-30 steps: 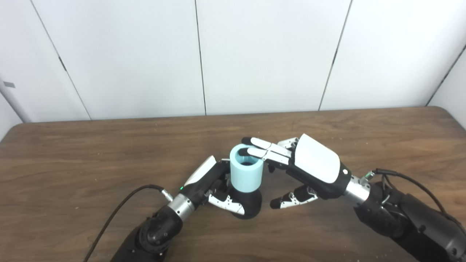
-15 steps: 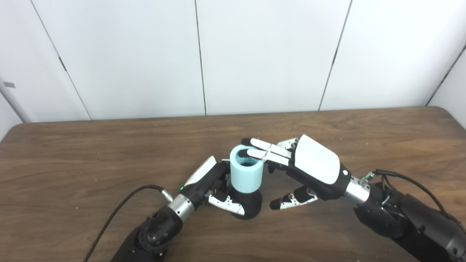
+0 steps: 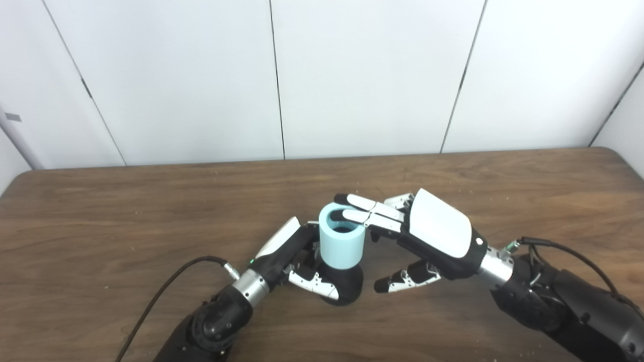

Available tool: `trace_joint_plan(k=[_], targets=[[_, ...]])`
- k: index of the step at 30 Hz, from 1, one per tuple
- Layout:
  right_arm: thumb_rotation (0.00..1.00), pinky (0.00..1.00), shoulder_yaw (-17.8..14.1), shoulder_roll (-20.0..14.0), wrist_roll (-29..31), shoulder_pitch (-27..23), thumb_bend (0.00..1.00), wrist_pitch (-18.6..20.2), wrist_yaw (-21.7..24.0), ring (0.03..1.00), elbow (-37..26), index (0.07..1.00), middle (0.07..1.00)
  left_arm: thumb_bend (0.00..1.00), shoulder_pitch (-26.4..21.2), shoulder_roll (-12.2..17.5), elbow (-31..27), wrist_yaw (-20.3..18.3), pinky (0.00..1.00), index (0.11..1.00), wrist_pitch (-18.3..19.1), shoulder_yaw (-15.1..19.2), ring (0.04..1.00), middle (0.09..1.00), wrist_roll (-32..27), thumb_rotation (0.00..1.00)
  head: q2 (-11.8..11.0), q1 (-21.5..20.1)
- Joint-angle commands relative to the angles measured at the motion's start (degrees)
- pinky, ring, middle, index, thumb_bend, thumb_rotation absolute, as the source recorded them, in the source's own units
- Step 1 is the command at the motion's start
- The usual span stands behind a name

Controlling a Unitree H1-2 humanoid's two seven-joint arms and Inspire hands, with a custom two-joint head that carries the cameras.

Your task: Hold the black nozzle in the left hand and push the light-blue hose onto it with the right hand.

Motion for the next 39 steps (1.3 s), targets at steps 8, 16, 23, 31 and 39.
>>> trace_joint_plan(k=[8,16,23,31,39], targets=[[0.00,0.42,4.2,-1.1,-2.2,-0.4,0.48,-2.2,3.3,0.452,0.6,0.866,0.898,0.52,2.2,1.4,4.5,-2.8,0.17,0.495,5.7,-1.4,0.240,0.338,3.7,0.09,0.0,0.1],[0.00,0.42,3.9,-0.9,-2.3,-0.2,0.48,-2.2,3.6,0.452,0.7,0.865,0.897,0.52,2.2,1.5,4.3,-2.9,0.17,0.495,5.5,-1.4,0.240,0.338,3.6,0.09,0.0,0.0],[0.00,0.42,3.4,-0.8,-2.2,-0.2,0.48,-2.2,3.9,0.452,0.6,0.865,0.897,0.52,2.3,1.6,4.2,-2.9,0.17,0.495,5.5,-1.3,0.240,0.338,3.5,0.09,0.0,0.1],[0.00,0.42,3.7,-0.7,-2.6,0.4,0.48,-2.2,2.8,0.452,2.1,0.865,0.897,0.52,2.3,1.8,4.2,-3.1,0.17,0.495,5.3,-1.3,0.240,0.338,3.3,0.09,0.1,0.0],[0.00,0.42,2.3,0.7,-3.4,1.6,0.48,-2.2,3.0,0.452,4.7,0.878,0.901,0.52,2.5,2.0,3.5,-3.2,0.17,0.495,5.5,-1.5,0.240,0.337,3.7,0.09,0.3,0.1]])
